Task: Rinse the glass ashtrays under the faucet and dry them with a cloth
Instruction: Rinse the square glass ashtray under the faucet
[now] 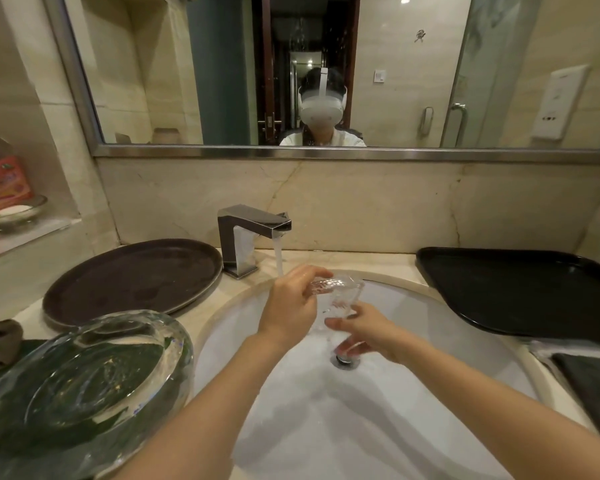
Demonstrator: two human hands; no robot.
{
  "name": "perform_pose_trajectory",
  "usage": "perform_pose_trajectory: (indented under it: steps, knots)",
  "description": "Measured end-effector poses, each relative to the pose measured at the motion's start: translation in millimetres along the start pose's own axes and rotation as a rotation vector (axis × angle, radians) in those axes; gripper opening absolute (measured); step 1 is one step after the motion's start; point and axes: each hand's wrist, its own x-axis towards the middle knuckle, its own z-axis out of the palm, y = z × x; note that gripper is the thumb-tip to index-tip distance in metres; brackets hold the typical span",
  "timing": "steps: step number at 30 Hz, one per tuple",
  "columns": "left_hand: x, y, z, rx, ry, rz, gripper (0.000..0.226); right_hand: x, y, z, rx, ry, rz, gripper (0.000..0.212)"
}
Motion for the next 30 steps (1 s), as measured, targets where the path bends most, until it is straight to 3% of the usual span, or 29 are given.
perform_pose_trajectory:
  steps: [2, 4, 8, 11, 15, 18, 24, 30]
  knots:
    - [-3, 10, -1, 0.017, -0.05, 0.157, 0.039, -5, -6, -4, 0.133, -0.014, -0.064, 0.022]
    - [-6, 14, -6, 0.044, -0.08, 0.22, 0.04, -10, -9, -6, 0.12, 0.007, -0.132, 0.02]
    - [-8, 14, -22, 0.251, -0.133, 0.243, 0.044, -20, -8, -9, -0.11, 0.234, -0.302, 0.018]
    - [-10, 22, -30, 0.473, -0.226, 0.148, 0.048, -31, -8, -14, -0.252, 0.441, -0.491, 0.015]
    - [-22, 30, -32, 0.588, -0.21, 0.256, 0.051, -50, -1, -22, -0.537, 0.565, -0.589, 0.032]
    - [-30, 25, -29, 0.61, -0.193, 0.333, 0.06, -63, 5, -25, -0.571, 0.56, -0.658, 0.041]
    - [-38, 30, -22, 0.565, -0.212, 0.29, 0.055, -76, 18, -31, -0.718, 0.503, -0.609, 0.039]
    - [-44, 27, -14, 0.52, -0.282, 0.058, 0.04, -82, 19, -25, -0.768, 0.432, -0.58, 0.027]
